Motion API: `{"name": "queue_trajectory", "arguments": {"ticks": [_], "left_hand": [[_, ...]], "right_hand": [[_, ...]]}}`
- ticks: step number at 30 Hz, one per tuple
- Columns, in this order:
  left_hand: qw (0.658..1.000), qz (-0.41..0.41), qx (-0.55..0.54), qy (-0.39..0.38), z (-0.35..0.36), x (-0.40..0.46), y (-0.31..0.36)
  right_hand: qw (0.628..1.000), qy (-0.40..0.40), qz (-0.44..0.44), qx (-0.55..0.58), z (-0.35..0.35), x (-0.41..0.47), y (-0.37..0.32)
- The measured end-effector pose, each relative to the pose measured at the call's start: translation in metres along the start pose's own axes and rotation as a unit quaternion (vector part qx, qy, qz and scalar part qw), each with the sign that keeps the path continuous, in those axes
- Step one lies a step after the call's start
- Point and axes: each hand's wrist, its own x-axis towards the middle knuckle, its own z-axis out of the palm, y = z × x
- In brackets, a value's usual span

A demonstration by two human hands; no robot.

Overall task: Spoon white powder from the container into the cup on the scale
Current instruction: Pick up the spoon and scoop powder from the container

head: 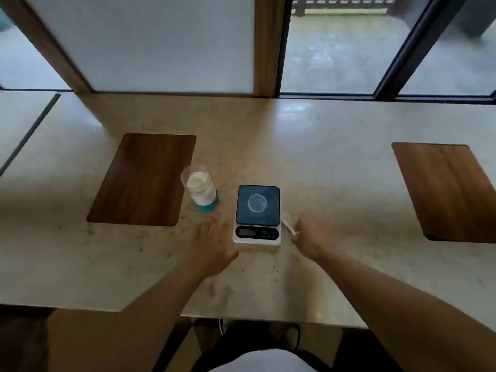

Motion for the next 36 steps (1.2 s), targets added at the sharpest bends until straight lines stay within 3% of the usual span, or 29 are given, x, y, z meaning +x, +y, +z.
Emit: {"name": "queue_trajectory", "arguments": {"ticks": [4,13,22,32,36], "left_hand": [[0.998,-0.036,0.001,-0.048,0.020,-0.003,-0.019],[0.993,-0.084,-0.062,-0.049,0.043,0.002,-0.034],[0.994,-0.097,-0.029,-0.039,0.053,0.001,-0.037],[0.992,-0.122,-0.021,-0.008,0.052,0.000,-0.048],[0.991,-0.134,-0.020,-0.013,0.053,0.001,-0.053]], "right_hand": [[0.998,-0.008,0.058,-0.003,0.006,0.002,0.005],[0.994,-0.036,0.101,-0.014,0.028,0.008,0.014],[0.993,-0.046,0.105,0.008,0.036,0.014,0.019],[0.994,-0.003,0.101,0.035,0.041,0.008,0.016],[0.992,0.053,0.092,0.068,0.036,0.009,0.011]]}}
